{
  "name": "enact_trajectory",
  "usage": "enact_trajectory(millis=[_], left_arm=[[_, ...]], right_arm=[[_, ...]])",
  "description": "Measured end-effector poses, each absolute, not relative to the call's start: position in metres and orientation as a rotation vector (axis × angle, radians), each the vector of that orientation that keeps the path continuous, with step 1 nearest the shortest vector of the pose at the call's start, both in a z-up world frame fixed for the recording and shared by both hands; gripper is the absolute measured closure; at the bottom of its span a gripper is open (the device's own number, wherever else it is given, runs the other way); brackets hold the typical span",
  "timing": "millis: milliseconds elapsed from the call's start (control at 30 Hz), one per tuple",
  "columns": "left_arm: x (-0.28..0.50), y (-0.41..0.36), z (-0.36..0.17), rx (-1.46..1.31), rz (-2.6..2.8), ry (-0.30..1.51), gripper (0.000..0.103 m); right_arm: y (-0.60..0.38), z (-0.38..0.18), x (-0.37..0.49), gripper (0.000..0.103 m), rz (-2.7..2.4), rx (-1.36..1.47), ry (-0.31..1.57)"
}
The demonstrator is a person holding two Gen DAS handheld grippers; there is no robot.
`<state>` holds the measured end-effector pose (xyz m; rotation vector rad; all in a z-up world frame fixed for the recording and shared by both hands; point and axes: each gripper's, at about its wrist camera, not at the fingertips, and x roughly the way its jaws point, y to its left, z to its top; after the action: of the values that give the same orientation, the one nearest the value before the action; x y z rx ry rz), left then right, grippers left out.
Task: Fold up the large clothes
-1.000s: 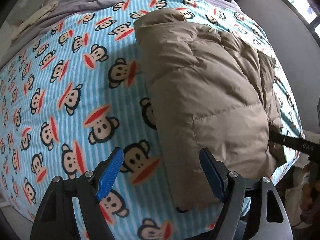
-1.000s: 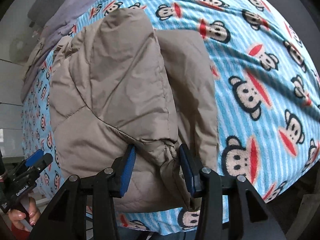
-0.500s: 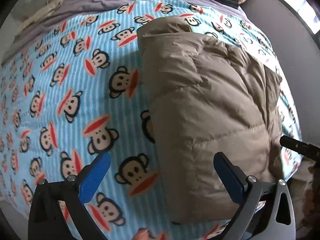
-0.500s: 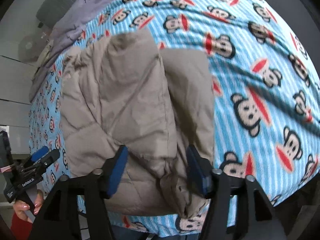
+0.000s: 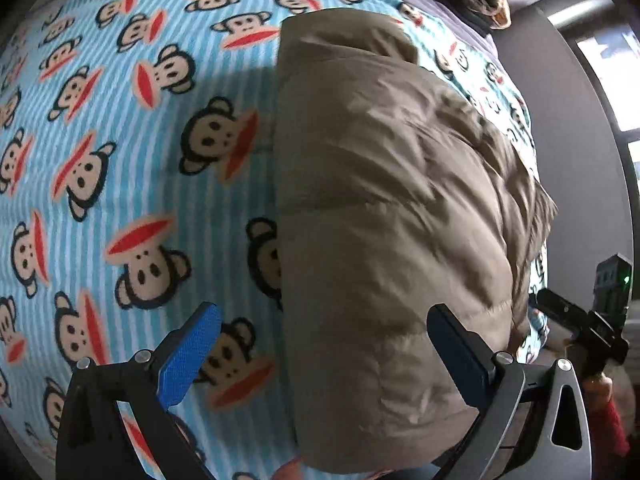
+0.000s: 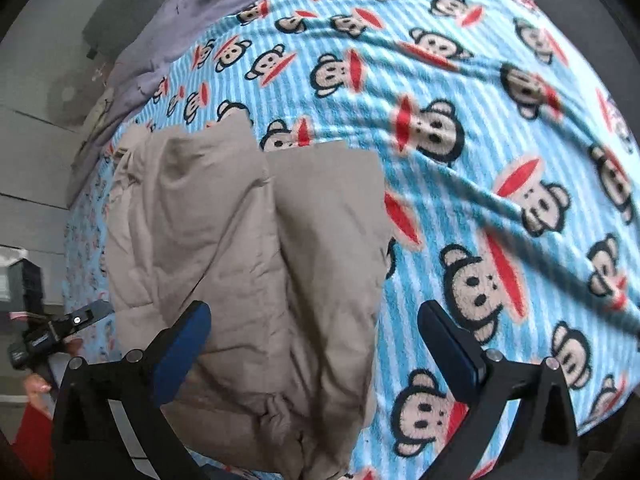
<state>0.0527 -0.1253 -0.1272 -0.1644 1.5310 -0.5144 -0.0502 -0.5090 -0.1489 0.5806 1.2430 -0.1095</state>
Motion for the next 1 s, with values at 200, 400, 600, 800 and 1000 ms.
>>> enact_trajectory(millis=[200, 400, 600, 800, 1000], left_arm=[[0.062, -0.13, -0.143, -0.213, -0.62, 1.577, 0.0], [0.071, -0.142, -0.17, -0.367, -0.777, 1.628, 0.0], [0.08, -0.158, -0.203, -0.447, -0.829, 1.665, 0.0], [0.078, -0.165, -0.221, -0.536, -0.779, 1.712, 0.0], [0.062, -0.175, -0.192, -0.505, -0.76, 1.622, 0.01]], right_arm=[[-0.527, -0.174, -0.039, 0.0, -0.021, 0.66, 1.303], [-0.541, -0.211, -0.024, 0.0, 0.111, 0.802, 1.331], [-0.537, -0.25, 0.005, 0.0, 0.288, 0.925, 1.364], [-0.525, -0.277, 0.029, 0.0, 0.366, 1.048, 1.363], [-0.518, -0.278, 0.028, 0.004, 0.348, 1.091, 1.385]])
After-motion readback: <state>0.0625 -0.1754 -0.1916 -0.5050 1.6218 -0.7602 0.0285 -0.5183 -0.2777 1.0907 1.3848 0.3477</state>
